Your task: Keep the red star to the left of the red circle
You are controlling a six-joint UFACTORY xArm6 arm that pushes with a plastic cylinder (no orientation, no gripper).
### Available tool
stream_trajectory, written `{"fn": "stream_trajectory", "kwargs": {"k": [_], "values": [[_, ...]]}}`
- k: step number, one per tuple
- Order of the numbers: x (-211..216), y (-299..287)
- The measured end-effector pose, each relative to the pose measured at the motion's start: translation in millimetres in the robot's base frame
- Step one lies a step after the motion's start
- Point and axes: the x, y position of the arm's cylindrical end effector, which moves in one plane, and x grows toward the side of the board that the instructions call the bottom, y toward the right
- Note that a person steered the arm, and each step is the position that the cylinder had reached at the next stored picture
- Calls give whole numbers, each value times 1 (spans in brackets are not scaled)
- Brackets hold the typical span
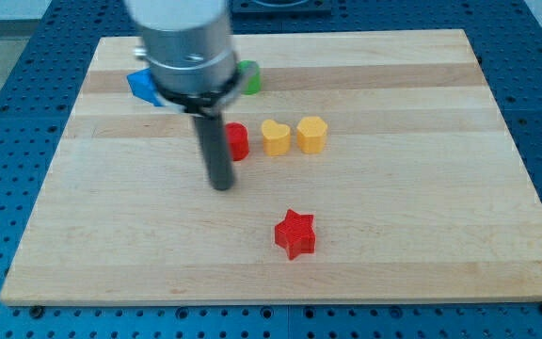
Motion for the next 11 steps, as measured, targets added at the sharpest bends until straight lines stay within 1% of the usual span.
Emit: {"fn": "stream_trajectory", "kwargs": {"k": [1, 2, 3, 4, 5, 6, 7, 8, 10, 11], "values": [[2, 104], [69, 165], [99, 139], [94, 84], [81, 31], [49, -11], [29, -40], [28, -39], [-20, -74], [-30, -87]]}}
